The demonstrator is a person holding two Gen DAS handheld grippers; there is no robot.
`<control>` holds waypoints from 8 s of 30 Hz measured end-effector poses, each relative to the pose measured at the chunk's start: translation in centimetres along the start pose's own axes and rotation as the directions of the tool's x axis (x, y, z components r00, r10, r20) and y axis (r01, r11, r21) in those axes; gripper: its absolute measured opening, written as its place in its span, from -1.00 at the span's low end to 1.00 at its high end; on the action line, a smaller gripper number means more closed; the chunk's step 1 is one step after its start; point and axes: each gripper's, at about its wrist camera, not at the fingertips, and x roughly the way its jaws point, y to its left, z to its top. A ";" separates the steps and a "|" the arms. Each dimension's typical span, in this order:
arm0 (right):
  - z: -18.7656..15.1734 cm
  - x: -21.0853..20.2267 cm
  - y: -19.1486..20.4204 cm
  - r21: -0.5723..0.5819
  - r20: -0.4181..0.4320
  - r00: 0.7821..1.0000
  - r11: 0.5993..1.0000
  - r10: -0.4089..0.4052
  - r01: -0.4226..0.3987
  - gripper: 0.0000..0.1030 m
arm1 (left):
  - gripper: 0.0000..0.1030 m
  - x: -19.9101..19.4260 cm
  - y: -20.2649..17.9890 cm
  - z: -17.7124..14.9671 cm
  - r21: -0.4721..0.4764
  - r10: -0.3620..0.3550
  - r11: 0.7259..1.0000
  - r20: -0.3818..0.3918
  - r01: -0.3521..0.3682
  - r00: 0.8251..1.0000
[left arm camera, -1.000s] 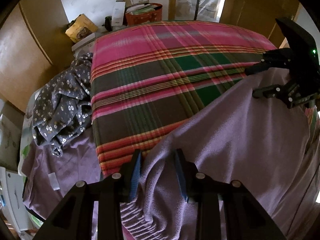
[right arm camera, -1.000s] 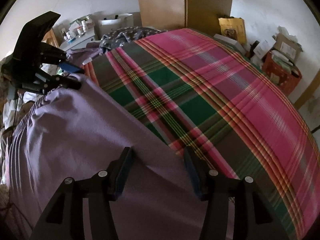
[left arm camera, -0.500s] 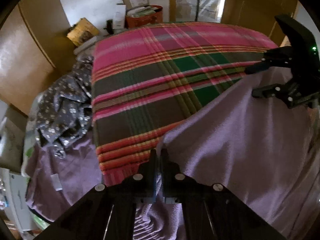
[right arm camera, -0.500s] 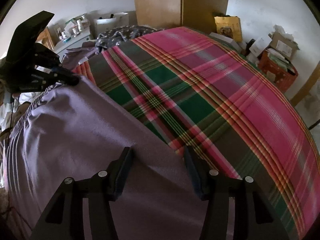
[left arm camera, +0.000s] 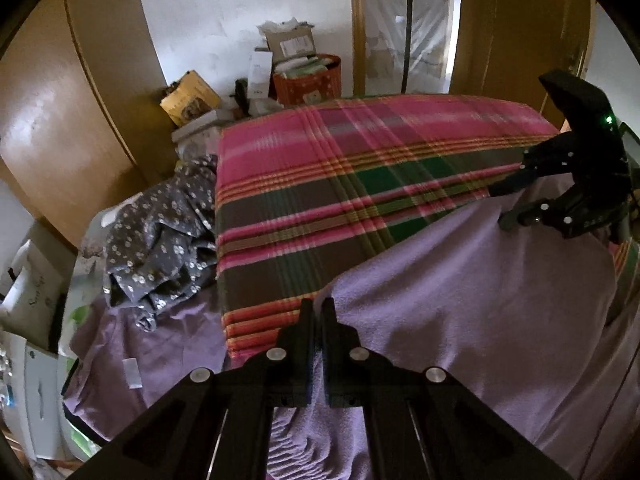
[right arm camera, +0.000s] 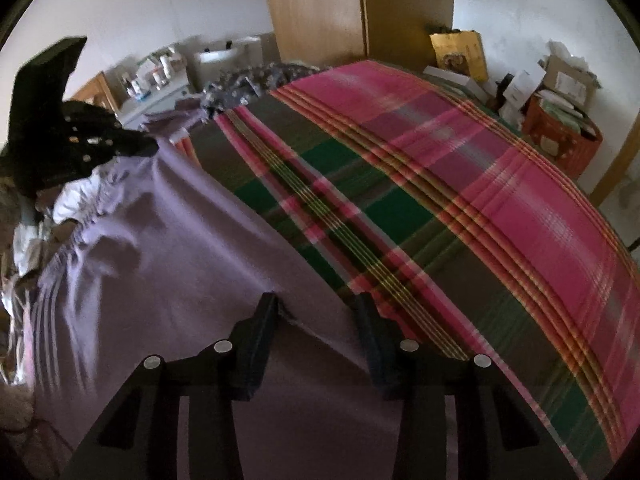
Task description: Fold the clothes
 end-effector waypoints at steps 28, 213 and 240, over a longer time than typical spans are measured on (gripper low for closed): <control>-0.4 0.2 1.8 -0.090 -0.001 0.998 0.994 -0.063 0.063 -0.78 | -0.93 -0.9 -0.1 -0.7 0.001 0.009 1.000 0.029 -0.009 1.000; -13.2 -6.4 13.1 0.233 0.095 0.991 0.966 0.093 -0.113 -0.72 | -0.61 -8.7 0.8 -17.6 -0.526 -0.133 0.826 0.165 0.201 0.977; -12.1 -3.9 8.8 0.395 0.124 0.923 0.835 0.364 -0.383 -0.57 | -0.61 -8.0 0.9 -17.3 -0.520 -0.113 0.836 0.148 0.175 0.982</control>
